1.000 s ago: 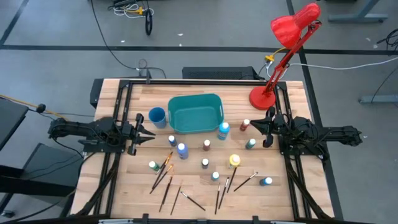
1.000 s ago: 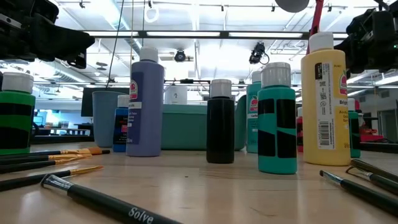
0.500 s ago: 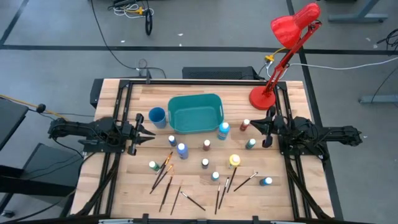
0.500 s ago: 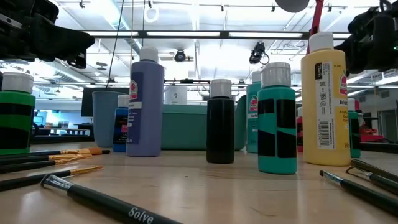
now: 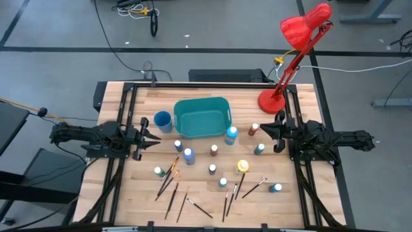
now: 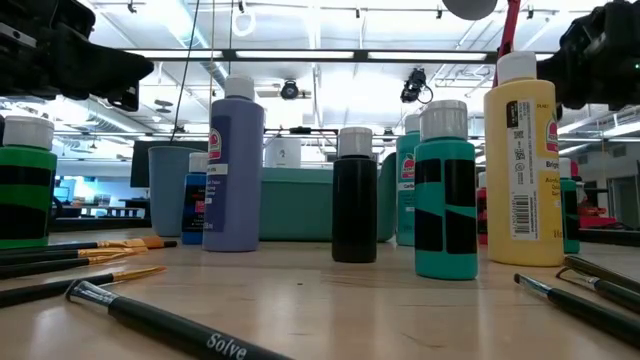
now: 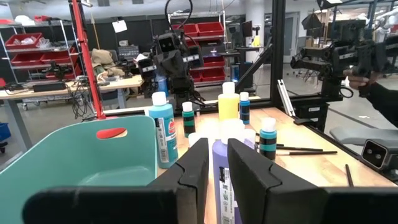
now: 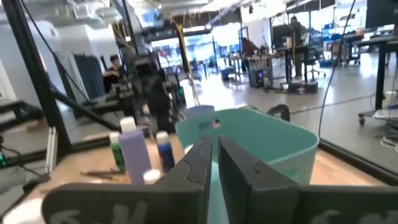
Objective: Pick & Place Paint Supplies
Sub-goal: Put the large light blue paint bottle into the green bin
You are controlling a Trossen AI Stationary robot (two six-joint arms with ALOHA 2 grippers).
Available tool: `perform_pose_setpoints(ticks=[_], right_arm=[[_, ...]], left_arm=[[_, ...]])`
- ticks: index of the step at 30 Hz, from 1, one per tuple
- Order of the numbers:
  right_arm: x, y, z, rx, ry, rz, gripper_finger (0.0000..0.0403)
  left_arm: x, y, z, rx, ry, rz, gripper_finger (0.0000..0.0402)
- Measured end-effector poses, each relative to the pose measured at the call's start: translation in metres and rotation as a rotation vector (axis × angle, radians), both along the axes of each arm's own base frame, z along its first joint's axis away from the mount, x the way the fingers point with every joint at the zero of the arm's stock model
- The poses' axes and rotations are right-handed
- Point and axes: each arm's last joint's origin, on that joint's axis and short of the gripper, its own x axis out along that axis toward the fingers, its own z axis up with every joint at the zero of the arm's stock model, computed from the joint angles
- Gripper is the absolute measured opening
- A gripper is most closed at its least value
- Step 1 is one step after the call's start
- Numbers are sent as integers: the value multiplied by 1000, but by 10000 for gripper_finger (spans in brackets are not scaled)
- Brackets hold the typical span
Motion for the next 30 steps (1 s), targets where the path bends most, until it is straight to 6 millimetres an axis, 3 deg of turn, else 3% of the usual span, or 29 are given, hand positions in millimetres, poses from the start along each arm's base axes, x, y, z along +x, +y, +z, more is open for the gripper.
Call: perform_pose_setpoints(ticks=[15, 19, 24, 30], right_arm=[[-2, -2, 10, -235, -40, -104, 29], [-4, -2, 15, -298, -78, -124, 29], [-5, -2, 19, -277, -135, -126, 29], [0, -1, 13, -214, -76, -100, 32]], left_arm=[[-1, 0, 7, -42, -72, -20, 71], [-1, 0, 9, 29, -98, 17, 71], [-1, 2, 9, 146, -96, 79, 71], [-1, 3, 9, 139, -90, 125, 71]])
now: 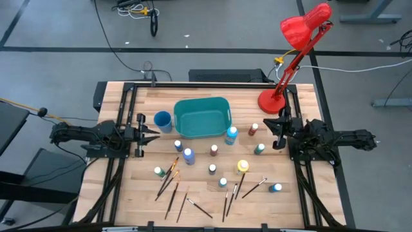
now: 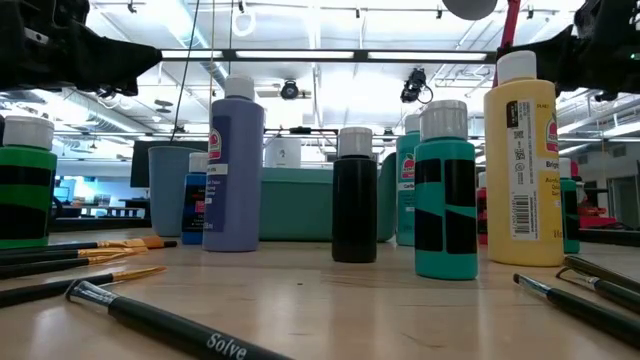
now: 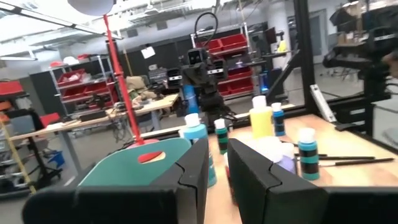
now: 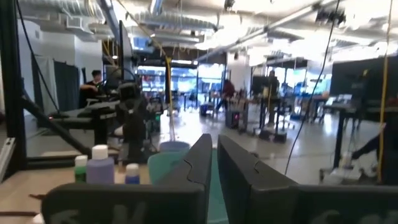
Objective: Pick & Place Paint Supplies
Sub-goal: Put the large light blue paint bottle into the green bin
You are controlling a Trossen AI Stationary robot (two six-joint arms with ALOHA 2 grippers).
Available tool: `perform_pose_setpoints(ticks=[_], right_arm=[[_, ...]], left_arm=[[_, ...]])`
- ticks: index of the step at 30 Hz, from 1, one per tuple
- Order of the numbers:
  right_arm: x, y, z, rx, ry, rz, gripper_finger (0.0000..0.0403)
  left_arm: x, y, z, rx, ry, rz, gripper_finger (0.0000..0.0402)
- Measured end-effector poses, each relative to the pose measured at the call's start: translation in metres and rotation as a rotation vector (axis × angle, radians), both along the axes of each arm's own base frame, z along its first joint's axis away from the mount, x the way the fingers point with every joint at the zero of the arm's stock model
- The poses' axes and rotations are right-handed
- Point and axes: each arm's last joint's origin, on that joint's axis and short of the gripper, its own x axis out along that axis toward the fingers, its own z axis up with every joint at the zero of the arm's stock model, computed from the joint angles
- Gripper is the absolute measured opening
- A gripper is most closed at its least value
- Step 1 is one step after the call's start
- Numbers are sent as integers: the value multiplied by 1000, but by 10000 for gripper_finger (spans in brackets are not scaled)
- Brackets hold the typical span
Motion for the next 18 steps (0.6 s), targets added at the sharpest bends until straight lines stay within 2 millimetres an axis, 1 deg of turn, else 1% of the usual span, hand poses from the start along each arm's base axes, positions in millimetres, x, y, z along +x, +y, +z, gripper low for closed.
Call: perform_pose_setpoints(ticks=[5, 9, 11, 15, 18], right_arm=[[6, 0, -4, 66, 31, 17, 58], [9, 0, 0, 65, -5, 17, 91], [10, 0, 4, 54, -42, 18, 108], [11, 2, 10, -14, -90, 51, 140], [14, 2, 9, 13, -82, 59, 158]], left_arm=[[0, 0, 0, -47, -1, -6, 71], [0, 0, 0, -44, -1, -3, 71], [0, 1, 0, -44, -1, 20, 71], [-1, 4, 1, -18, 2, 123, 71], [-2, 4, 8, -21, -20, 128, 71]])
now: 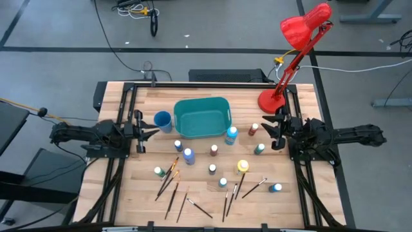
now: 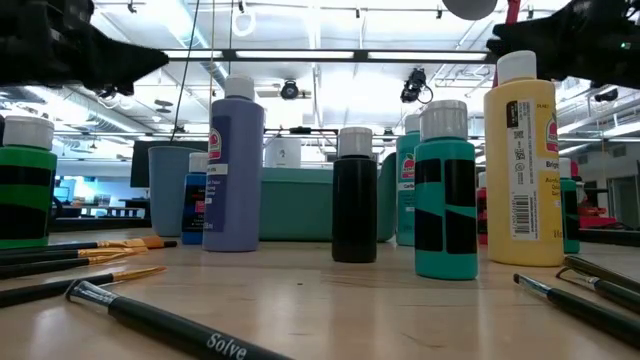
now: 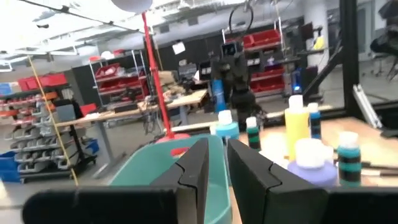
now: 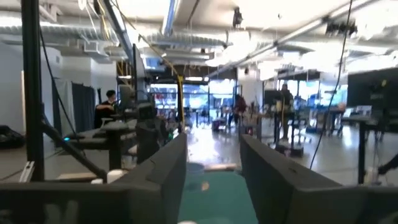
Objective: Pick & Place Paint Supplies
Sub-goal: Put the large light blue paint bottle into the green bin
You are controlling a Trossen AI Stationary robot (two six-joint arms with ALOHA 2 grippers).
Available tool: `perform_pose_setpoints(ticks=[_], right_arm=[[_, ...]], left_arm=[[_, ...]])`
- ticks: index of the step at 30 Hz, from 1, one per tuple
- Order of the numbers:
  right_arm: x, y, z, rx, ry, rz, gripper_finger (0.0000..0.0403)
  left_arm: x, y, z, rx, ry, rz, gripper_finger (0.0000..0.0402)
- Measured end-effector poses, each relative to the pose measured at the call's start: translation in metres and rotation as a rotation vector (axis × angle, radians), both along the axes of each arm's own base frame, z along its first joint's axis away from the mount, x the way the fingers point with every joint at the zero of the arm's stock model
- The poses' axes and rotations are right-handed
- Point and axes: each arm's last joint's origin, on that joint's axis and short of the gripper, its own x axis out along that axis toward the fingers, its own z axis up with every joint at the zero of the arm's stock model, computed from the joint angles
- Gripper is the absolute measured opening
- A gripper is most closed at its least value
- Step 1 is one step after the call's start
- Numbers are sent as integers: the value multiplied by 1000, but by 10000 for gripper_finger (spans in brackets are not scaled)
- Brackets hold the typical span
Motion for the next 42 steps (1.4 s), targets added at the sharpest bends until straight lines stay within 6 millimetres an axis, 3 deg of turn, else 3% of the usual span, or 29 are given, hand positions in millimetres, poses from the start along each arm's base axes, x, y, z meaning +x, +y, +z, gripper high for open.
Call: perform_pose_setpoints(ticks=[6, 15, 24, 33, 37, 42], right_arm=[[6, 0, -4, 36, 30, 12, 170], [19, 1, -12, 191, 72, 85, 155], [33, 2, -15, 163, 88, 127, 166], [69, 3, 6, 79, 161, 102, 191], [84, 3, 3, 69, 244, 95, 192], [96, 2, -6, 86, 340, 93, 192]], left_arm=[[-4, -2, 15, -19, -50, -73, 71], [-9, -1, 32, -18, -101, -87, 76], [-3, -2, 34, 32, -81, -78, 159], [4, -3, 65, 26, -128, -76, 197], [11, -4, 77, -50, -112, -91, 197], [27, -4, 74, -2, -8, -37, 196]])
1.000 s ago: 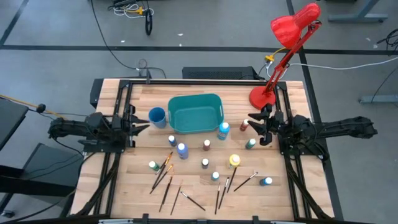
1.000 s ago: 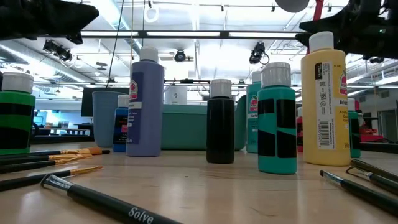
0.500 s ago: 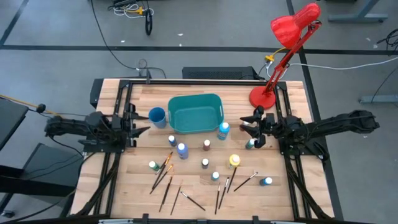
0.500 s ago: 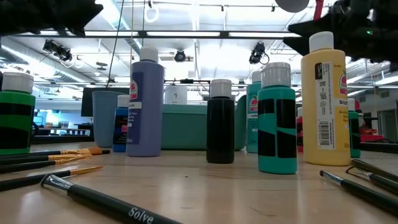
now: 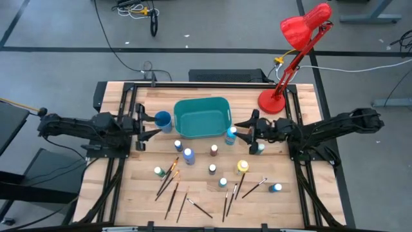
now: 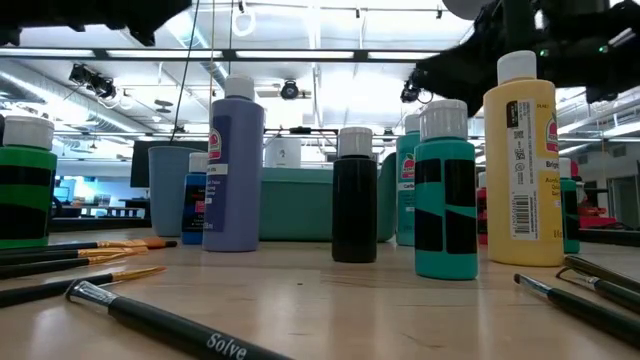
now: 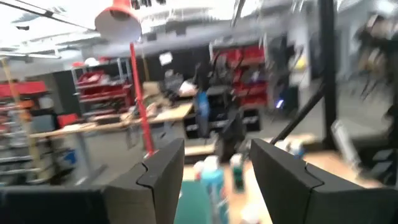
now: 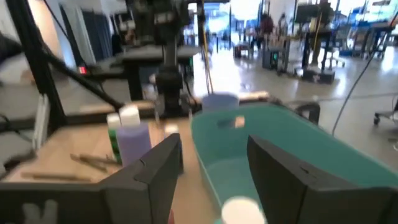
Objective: Pick & Place Paint Supplies
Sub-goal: Put the large light blue paint bottle into the green bin
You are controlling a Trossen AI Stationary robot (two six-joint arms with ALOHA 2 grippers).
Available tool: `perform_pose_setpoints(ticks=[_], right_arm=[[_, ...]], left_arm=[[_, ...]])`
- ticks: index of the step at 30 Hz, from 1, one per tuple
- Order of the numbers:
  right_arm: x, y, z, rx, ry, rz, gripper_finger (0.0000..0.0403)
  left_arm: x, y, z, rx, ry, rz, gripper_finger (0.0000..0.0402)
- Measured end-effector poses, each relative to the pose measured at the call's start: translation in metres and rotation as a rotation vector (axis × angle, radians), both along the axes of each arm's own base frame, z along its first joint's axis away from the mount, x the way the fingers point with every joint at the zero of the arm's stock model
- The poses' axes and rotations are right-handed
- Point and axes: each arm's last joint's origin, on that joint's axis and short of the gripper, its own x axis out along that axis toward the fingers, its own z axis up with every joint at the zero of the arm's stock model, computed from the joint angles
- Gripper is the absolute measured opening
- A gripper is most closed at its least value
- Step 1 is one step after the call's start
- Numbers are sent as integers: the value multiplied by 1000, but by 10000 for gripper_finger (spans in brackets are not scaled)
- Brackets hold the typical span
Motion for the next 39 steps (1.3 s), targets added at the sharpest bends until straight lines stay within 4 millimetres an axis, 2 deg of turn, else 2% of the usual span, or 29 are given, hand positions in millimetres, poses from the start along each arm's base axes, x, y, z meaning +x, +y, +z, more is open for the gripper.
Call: perform_pose_setpoints(ticks=[3, 6, 9, 14, 24, 39], right_arm=[[3, -1, -7, -15, 41, -25, 192], [5, -2, -13, -12, 78, -61, 192], [6, -5, -18, -12, 125, -65, 192], [5, -11, -23, 26, 164, -85, 192], [5, -11, -24, 64, 171, -19, 191], [4, -14, -29, 30, 226, -66, 124]], left_arm=[[8, 2, 4, 34, 37, 94, 196], [16, 2, 4, -8, 68, 148, 195], [23, 2, -2, -51, 105, 145, 195], [30, 1, -6, -2, 143, 142, 195], [32, 0, -6, 5, 147, 143, 195], [32, 0, -5, 0, 131, 143, 194]])
